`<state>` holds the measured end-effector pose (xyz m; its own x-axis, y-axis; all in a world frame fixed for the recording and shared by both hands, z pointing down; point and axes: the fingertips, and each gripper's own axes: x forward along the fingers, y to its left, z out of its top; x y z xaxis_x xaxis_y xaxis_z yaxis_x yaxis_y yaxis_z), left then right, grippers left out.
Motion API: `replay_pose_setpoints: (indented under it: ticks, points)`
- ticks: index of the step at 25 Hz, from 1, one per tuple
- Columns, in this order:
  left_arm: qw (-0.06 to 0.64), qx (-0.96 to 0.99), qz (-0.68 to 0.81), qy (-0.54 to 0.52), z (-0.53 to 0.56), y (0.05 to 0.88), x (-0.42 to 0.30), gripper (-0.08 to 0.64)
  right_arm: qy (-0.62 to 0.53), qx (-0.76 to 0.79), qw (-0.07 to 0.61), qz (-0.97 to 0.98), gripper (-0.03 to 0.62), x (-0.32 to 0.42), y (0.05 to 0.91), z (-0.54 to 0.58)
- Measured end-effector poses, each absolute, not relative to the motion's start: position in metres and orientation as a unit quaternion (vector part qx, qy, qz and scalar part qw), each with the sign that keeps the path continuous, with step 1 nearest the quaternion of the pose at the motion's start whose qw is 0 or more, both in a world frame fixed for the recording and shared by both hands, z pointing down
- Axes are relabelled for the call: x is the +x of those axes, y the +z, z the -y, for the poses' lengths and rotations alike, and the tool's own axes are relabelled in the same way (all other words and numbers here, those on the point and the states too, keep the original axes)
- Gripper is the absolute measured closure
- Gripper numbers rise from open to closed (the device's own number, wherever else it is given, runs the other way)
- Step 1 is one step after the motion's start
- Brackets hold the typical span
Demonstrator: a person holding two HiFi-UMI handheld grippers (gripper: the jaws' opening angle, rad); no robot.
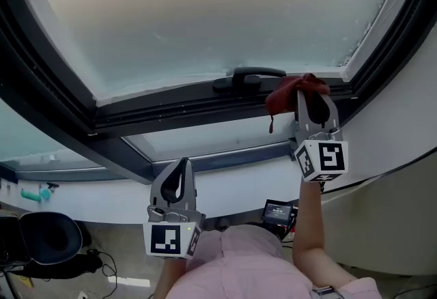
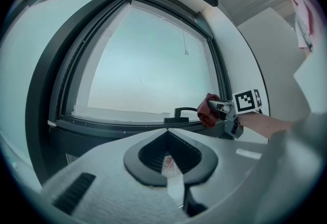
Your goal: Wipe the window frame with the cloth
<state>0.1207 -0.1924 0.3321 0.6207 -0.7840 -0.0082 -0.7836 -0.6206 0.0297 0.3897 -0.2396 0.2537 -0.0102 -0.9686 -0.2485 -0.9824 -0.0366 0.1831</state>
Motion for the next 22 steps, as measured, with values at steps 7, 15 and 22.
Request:
replay_pose_setpoints:
  ticks: [7,15,22]
  points:
    - [0.014,0.897,0.442,-0.011,0.188,0.332,0.106,0.563,0.142,-0.645,0.006,-0.751,0.525,0.303,0.277,0.262]
    - [0.016,0.888,0.459,-0.009,0.187,0.334,0.089,0.563,0.129,-0.641,-0.027,-0.756,0.525,0.299,0.313,0.287]
    - [0.018,0.888,0.460,-0.013,0.189,0.331,0.093,0.563,0.140,-0.619,-0.026,-0.773,0.525,0.302,0.314,0.290]
